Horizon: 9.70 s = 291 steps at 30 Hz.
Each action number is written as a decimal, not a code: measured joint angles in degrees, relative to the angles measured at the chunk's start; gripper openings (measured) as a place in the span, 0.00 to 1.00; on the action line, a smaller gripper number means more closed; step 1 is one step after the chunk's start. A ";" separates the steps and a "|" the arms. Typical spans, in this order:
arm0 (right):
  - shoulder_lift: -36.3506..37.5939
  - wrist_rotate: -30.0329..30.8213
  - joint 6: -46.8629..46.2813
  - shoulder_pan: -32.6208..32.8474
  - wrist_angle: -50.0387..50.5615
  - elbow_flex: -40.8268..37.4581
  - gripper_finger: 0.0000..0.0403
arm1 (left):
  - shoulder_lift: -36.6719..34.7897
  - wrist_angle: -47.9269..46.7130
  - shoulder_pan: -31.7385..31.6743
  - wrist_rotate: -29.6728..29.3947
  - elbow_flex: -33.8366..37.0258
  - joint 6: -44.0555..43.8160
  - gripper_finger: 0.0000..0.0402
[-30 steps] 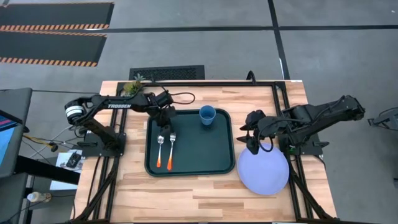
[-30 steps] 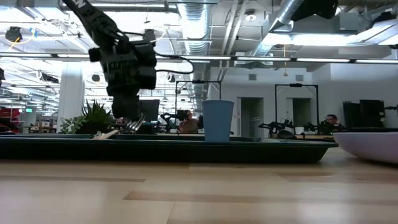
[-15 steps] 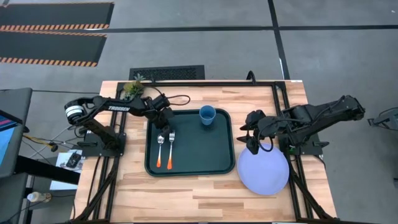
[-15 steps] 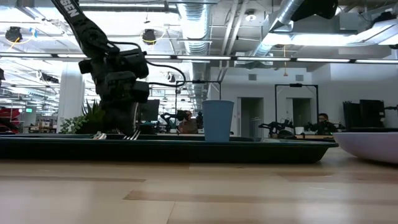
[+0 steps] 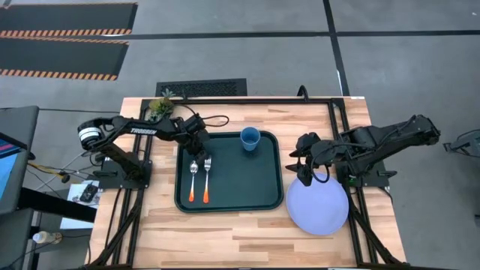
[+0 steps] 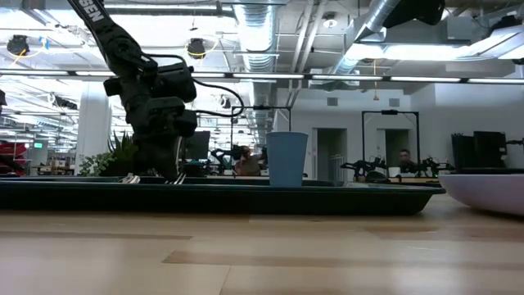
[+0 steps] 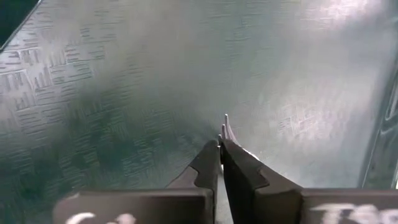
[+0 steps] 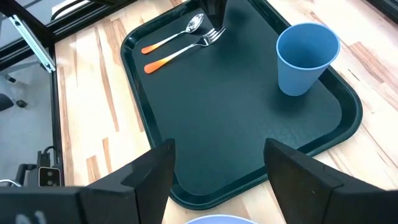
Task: Pick and place plate/cup/fork/spoon on tray
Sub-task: Put the orange fork on the black tray to the right of the orange spoon, then put the purple plate on the black tray to the right of the orange fork
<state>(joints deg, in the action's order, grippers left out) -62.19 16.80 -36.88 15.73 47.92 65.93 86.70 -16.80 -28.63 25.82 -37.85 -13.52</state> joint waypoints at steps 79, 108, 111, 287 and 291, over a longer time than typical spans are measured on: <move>-7.47 -19.11 14.95 -19.63 14.56 -26.71 0.67 | -30.34 4.61 16.36 -22.16 -7.52 -25.09 0.21; -21.89 -19.31 15.21 -17.89 18.90 -26.69 0.06 | -30.34 4.50 17.48 -25.02 -7.52 -24.77 0.21; -18.65 -20.22 14.55 -16.93 19.97 -26.67 0.02 | -30.34 4.56 17.48 -25.00 -7.52 -25.74 0.21; 4.76 0.24 -13.62 -7.50 20.64 1.33 0.48 | 6.25 15.98 28.93 -27.13 -5.92 -65.23 0.15; 4.76 0.24 -13.62 -7.50 20.65 1.33 0.49 | 6.25 17.10 28.93 -27.84 -5.92 -62.77 0.20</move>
<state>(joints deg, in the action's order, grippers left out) -57.43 17.04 -50.50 8.23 68.58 67.26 92.95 0.30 0.30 -2.02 -43.77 -76.29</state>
